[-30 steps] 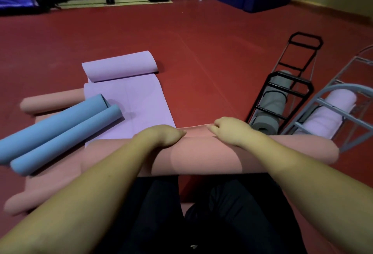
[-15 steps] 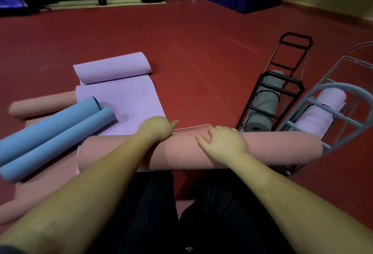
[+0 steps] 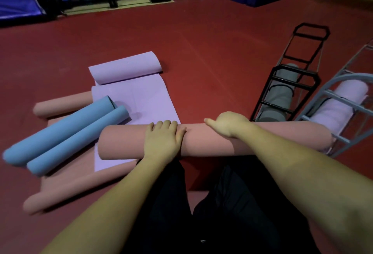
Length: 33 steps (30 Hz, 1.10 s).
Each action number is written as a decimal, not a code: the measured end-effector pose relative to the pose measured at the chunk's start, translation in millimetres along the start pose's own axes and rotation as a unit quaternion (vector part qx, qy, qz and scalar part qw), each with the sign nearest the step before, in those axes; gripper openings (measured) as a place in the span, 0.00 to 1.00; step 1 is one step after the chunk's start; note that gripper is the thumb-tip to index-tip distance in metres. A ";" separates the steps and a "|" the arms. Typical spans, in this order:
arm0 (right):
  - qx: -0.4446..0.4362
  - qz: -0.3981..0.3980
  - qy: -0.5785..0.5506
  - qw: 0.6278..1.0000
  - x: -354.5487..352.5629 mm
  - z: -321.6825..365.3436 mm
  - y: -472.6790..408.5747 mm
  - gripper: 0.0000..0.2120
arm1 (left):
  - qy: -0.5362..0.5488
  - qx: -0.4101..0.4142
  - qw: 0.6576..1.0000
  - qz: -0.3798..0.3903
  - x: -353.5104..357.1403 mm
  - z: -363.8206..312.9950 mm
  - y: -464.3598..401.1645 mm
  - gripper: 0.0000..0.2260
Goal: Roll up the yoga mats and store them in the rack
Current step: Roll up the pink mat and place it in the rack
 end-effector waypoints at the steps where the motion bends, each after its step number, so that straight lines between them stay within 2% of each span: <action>1: 0.008 0.013 -0.007 1.000 -1.4 -2.2 -2.8 0.37 | -0.002 -0.003 1.000 0.008 -2.7 -0.6 -3.3 0.23; 5: 0.018 0.064 -0.012 0.998 -12.2 4.4 6.6 0.35 | -0.015 0.002 0.999 0.034 -13.7 -1.8 -5.9 0.30; 7: -0.042 0.102 -0.026 0.994 4.8 40.5 14.9 0.27 | -0.033 0.004 0.998 0.051 -18.5 -3.8 -4.3 0.31; 8: -0.063 0.122 -0.014 0.990 18.7 49.9 10.5 0.20 | -0.036 0.001 0.997 0.066 -20.5 -4.9 -4.3 0.30; 9: -0.071 0.151 -0.040 0.985 40.3 51.0 -3.7 0.17 | -0.029 -0.004 0.996 0.086 -21.5 -6.8 -3.8 0.28; 12: -0.019 0.220 -0.071 0.973 54.7 3.7 -30.6 0.25 | 0.001 -0.024 0.988 0.153 -20.4 -7.9 -0.8 0.28; 14: 0.022 0.222 -0.077 0.972 24.4 -10.5 -7.5 0.27 | 0.002 -0.030 0.985 0.172 -17.2 -8.0 1.8 0.28; 16: 0.008 0.213 -0.075 0.974 5.6 -10.0 9.2 0.31 | 0.008 -0.040 0.981 0.188 -15.1 -6.6 0.1 0.28; 18: 0.000 0.165 -0.060 0.985 4.8 -3.8 3.8 0.32 | 0.021 -0.058 0.974 0.217 -12.7 -3.2 -6.8 0.29; 22: -0.012 -0.004 -0.032 0.999 -8.3 -11.4 -2.0 0.22 | 0.035 -0.070 0.954 0.291 -5.4 -0.4 -27.9 0.31; 24: -0.024 -0.069 -0.019 0.997 -12.2 -8.7 10.0 0.20 | 0.041 -0.071 0.940 0.331 -4.0 -3.7 -35.6 0.30; 28: -0.029 -0.123 0.011 0.992 -4.2 -1.1 37.1 0.24 | 0.078 -0.080 0.915 0.388 -5.9 -13.8 -47.7 0.26; 33: -0.015 -0.149 0.054 0.987 23.5 -2.4 43.1 0.32 | 0.139 -0.135 0.862 0.468 -0.8 -15.8 -52.8 0.19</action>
Point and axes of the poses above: each hand's wrist, its own y-axis away from the middle knuckle, its own x-axis out of the palm, z = x × y, the point moved 6 cm from there along -y, towards the middle knuckle, and after that the axes turned 5 degrees about -x, right-handed, at the moved point
